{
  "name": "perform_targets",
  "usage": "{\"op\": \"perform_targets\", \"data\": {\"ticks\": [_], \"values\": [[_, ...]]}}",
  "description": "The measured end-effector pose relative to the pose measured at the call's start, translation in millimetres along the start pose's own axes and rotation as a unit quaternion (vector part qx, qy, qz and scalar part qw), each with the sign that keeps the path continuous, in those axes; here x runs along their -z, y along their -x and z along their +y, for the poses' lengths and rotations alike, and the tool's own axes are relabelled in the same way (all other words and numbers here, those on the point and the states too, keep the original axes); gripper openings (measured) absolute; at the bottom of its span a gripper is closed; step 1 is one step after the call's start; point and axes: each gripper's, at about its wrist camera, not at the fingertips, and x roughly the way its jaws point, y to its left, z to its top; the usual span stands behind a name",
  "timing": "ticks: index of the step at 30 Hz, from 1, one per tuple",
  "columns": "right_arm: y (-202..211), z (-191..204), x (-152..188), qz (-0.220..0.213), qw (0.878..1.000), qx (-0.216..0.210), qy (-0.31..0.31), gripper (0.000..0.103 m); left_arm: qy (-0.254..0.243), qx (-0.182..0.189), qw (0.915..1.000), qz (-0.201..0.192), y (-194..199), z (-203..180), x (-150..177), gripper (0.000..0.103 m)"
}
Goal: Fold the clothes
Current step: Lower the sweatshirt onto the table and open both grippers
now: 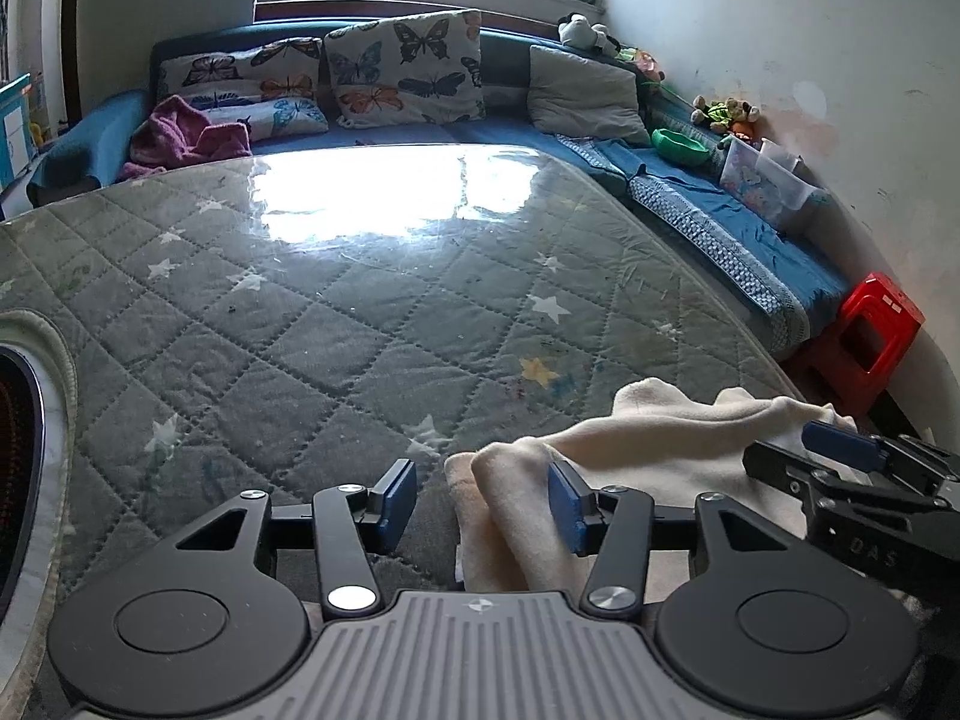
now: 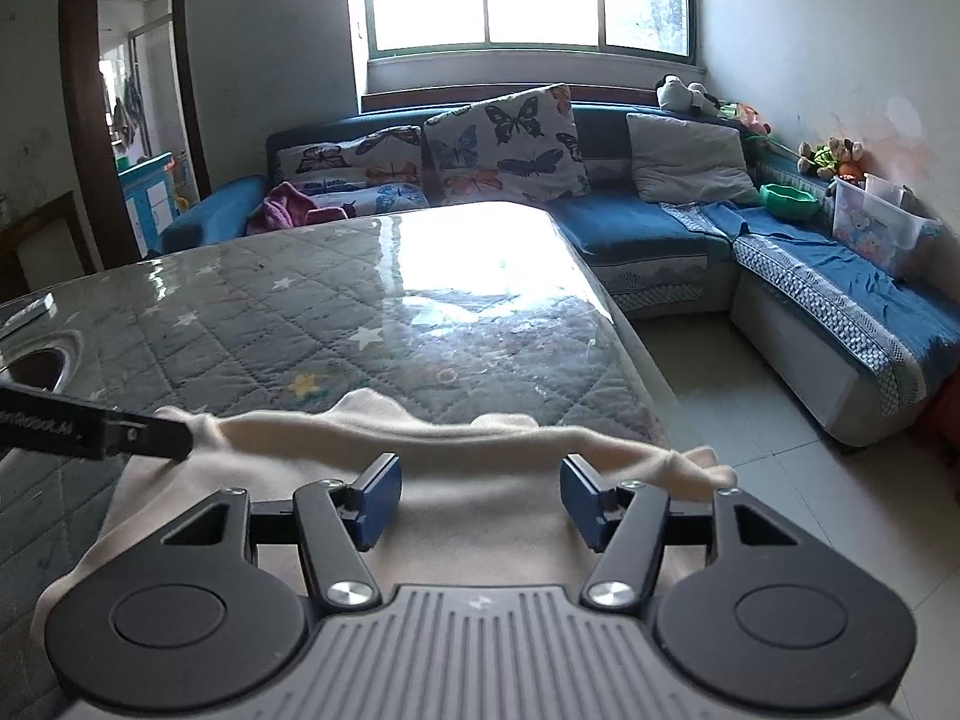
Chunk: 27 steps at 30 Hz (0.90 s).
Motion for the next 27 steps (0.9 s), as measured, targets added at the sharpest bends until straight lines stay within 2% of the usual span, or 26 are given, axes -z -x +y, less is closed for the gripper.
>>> {"op": "perform_targets", "data": {"ticks": [20,27], "values": [[57,18,47,-0.003,1.000,-0.011,0.016,0.062,-0.035,0.012,0.9992,-0.014,37,-10,31,0.064],[74,27,53,-0.020,0.999,-0.006,0.031,0.062,-0.047,0.024,0.9985,-0.017,50,-11,45,0.065]]}}
